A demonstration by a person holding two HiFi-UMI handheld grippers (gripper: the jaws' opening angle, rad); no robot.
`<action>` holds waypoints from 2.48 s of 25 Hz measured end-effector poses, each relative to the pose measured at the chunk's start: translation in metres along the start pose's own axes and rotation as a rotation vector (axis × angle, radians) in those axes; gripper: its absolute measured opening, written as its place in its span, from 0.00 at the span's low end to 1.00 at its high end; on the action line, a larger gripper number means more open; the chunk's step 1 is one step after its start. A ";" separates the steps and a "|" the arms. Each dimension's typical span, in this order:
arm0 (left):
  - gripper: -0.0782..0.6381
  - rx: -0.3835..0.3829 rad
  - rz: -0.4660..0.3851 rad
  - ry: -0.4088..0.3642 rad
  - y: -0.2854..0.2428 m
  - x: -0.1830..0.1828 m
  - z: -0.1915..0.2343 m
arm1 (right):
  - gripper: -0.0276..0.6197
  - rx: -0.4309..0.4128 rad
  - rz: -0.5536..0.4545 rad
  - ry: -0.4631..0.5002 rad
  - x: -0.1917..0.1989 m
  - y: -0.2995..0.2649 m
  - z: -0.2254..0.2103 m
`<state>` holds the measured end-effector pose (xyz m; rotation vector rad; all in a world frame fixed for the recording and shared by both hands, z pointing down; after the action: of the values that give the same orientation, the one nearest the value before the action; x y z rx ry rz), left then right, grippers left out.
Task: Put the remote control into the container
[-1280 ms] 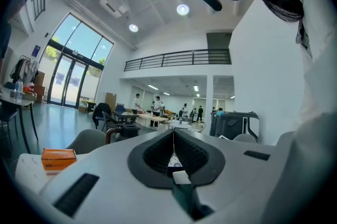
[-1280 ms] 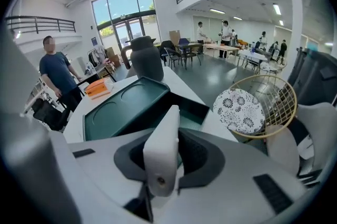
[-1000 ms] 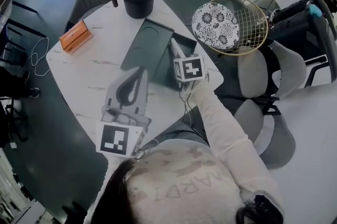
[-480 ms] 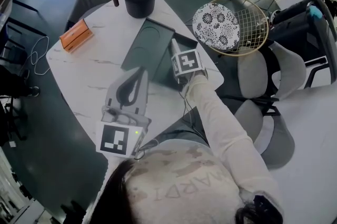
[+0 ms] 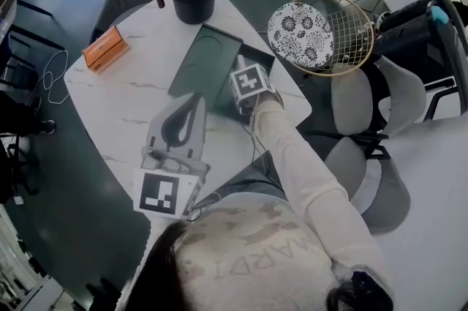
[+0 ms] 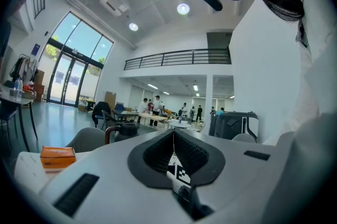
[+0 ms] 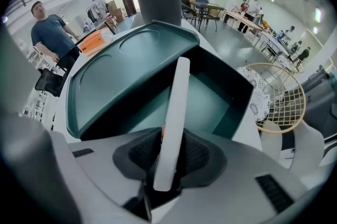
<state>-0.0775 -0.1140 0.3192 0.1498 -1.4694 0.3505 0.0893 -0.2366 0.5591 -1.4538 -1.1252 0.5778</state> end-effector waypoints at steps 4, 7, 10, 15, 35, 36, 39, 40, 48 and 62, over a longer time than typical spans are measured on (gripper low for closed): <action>0.13 0.003 -0.013 -0.010 -0.001 -0.001 0.000 | 0.23 -0.008 -0.026 0.050 0.001 0.001 0.002; 0.13 -0.006 0.009 0.012 0.001 0.000 0.000 | 0.24 0.038 -0.038 0.143 0.004 0.004 0.007; 0.13 -0.010 0.006 0.012 0.002 0.001 0.002 | 0.26 0.111 -0.025 0.249 0.008 0.004 0.014; 0.13 -0.001 0.001 0.006 0.001 0.000 0.000 | 0.27 0.155 -0.004 0.320 0.010 0.004 0.014; 0.13 0.012 -0.020 -0.019 0.014 -0.007 -0.008 | 0.19 -0.129 -0.068 -0.226 0.010 0.011 -0.002; 0.13 0.012 -0.020 -0.019 0.015 -0.007 -0.008 | 0.19 -0.150 -0.043 -0.236 0.010 0.010 0.000; 0.13 0.014 -0.025 -0.022 0.016 -0.007 -0.010 | 0.19 -0.223 0.000 -0.301 0.006 0.006 0.005; 0.13 0.016 -0.025 -0.023 0.017 -0.007 -0.011 | 0.19 -0.255 -0.001 -0.343 0.005 0.004 0.005; 0.13 0.011 -0.024 -0.041 0.022 -0.006 -0.014 | 0.19 -0.389 -0.147 -0.615 0.001 -0.003 0.003; 0.13 0.025 -0.039 -0.040 0.026 -0.009 -0.017 | 0.24 -0.259 -0.064 -0.310 0.009 0.009 0.008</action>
<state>-0.0700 -0.0851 0.3058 0.2065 -1.5003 0.3365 0.0893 -0.2238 0.5506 -1.5762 -1.5302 0.6456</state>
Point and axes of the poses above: the fingertips, and each gripper's own axes: y backward along the fingers, z to its left, x out of its underside, the point moved 7 cm from there along y, backward along the fingers, and after that the axes turned 11 degrees about -x, right-handed, at the moved point
